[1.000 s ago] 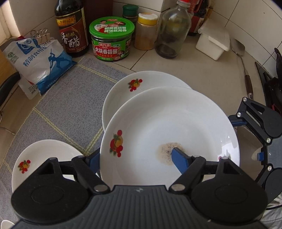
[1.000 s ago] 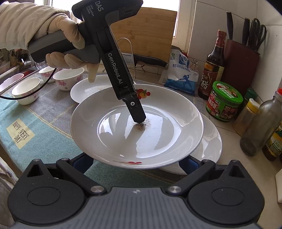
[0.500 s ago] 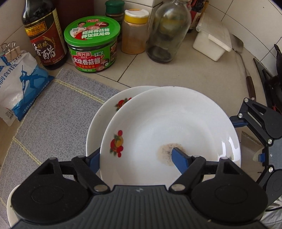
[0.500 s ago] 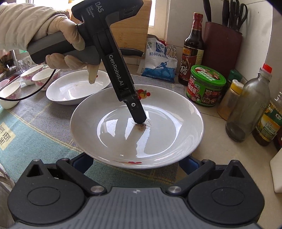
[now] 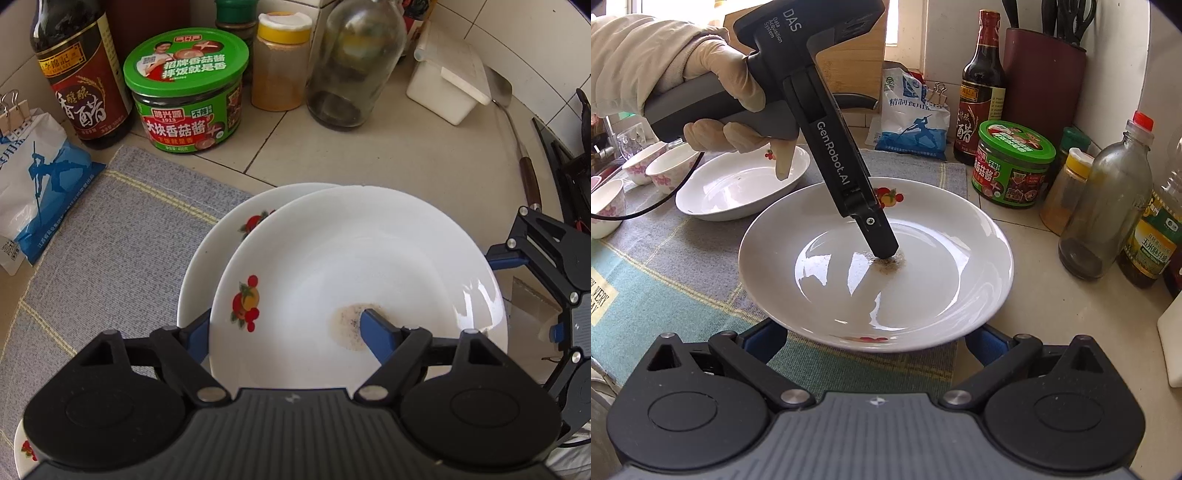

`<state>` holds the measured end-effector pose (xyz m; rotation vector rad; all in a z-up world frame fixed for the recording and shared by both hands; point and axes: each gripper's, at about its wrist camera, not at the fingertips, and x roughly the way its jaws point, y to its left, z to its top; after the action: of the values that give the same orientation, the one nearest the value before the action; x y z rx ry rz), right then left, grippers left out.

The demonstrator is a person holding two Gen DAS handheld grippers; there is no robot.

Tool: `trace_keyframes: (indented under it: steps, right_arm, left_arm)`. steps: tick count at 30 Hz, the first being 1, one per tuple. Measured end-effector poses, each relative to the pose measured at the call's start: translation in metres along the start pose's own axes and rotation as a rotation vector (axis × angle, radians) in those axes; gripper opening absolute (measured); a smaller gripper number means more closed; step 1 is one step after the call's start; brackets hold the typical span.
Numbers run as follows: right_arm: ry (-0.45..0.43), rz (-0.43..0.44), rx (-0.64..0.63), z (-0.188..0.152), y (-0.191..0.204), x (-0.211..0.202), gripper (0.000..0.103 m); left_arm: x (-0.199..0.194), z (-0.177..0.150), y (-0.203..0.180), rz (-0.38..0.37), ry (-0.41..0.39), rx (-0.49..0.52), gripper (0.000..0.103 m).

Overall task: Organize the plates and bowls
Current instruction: 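Lower the stained plate onto the other plate and open the left tool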

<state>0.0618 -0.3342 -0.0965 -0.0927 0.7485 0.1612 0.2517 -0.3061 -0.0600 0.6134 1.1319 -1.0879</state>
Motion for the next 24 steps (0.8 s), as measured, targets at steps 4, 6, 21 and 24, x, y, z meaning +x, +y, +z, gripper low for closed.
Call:
trace_keyframes:
  steps: [4, 6, 21, 24]
  right_arm:
    - [-0.004, -0.005, 0.009, -0.0006, -0.0005, -0.0019, 0.103]
    - [-0.005, -0.009, 0.009, -0.0013, 0.0005, -0.0023, 0.103]
    - [-0.015, -0.010, 0.022, -0.0014, -0.0002, -0.0042, 0.103]
    - [-0.016, -0.009, 0.019, -0.0013, -0.0007, -0.0037, 0.103]
  left_arm:
    - [0.0011, 0.0000, 0.0008, 0.004, 0.001, 0.002, 0.081]
    - [0.0012, 0.0002, 0.0003, 0.005, 0.001, 0.007, 0.081]
    - [-0.0066, 0.0024, 0.0039, 0.025, -0.024, -0.006, 0.083]
    - [-0.0068, 0.0022, 0.0027, 0.035, -0.028, -0.007, 0.083]
